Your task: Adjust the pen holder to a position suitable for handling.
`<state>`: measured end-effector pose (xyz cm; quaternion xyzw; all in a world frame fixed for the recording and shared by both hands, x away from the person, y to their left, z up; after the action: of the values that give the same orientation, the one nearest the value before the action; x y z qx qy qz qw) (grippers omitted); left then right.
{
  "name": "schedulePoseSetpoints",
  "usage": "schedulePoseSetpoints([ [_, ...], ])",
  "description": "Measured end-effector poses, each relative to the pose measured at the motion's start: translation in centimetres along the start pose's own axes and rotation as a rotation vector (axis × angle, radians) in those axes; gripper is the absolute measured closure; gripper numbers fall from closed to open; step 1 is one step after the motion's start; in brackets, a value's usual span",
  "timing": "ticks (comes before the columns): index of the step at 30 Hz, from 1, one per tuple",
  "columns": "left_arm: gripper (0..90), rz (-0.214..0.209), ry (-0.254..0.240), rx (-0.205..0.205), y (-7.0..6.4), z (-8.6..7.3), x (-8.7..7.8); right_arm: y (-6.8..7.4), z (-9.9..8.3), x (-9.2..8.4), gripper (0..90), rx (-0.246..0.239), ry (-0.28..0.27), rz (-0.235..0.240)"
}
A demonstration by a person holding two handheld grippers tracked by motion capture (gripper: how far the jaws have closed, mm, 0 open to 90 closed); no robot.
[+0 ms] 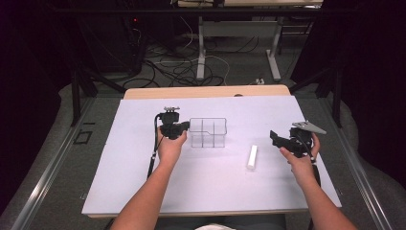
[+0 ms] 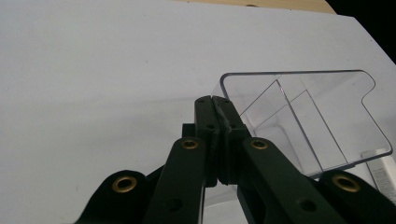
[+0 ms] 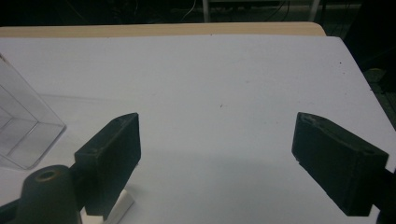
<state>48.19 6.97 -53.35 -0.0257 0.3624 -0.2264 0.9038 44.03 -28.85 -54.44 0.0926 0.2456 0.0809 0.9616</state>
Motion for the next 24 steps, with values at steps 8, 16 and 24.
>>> schedulePoseSetpoints([
  [8, 88.0, -0.008, 0.001, 0.009, 0.1, -0.1, -0.2, 0.0, -0.1, -0.1, 14.8, 0.01, 0.018, 0.001],
  [16, 84.5, -0.019, -0.019, 0.015, 0.1, -0.1, -1.1, 0.0, -0.1, -0.1, 14.8, 0.008, 0.015, 0.008],
  [24, 78.6, -0.029, -0.04, 0.024, 0.9, -0.3, -2.8, 0.3, -0.3, -0.1, 17.9, -0.01, 0.028, 0.03],
])
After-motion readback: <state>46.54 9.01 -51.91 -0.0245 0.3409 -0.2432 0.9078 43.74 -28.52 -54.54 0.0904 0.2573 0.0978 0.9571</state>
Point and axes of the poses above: each handheld gripper's, and its own axes: x roughly forward along the jaws, z roughly out of its top, y roughly to its left, the point moved 7 cm from there along x, roughly forward along the jaws, and after that the axes turned 7 degrees about x, right-handed, at the moved point
